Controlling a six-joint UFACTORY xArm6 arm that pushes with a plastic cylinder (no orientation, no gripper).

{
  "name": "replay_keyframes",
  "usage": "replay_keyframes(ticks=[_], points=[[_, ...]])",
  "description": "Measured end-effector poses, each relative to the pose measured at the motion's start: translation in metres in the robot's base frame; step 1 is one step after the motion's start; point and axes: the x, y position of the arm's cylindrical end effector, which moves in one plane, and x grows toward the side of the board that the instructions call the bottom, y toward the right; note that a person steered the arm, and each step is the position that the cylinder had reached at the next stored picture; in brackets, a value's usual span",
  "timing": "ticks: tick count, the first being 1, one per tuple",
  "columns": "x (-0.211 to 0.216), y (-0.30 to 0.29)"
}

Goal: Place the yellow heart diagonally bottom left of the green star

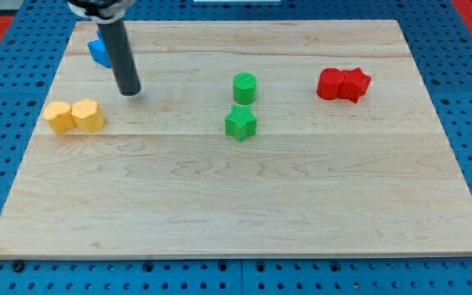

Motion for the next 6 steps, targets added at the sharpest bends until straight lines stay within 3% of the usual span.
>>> replay_keyframes(ticks=[2,3,5,6], points=[[0.042,-0.107],[0.044,-0.121],[0.091,-0.078],[0.083,0.008]])
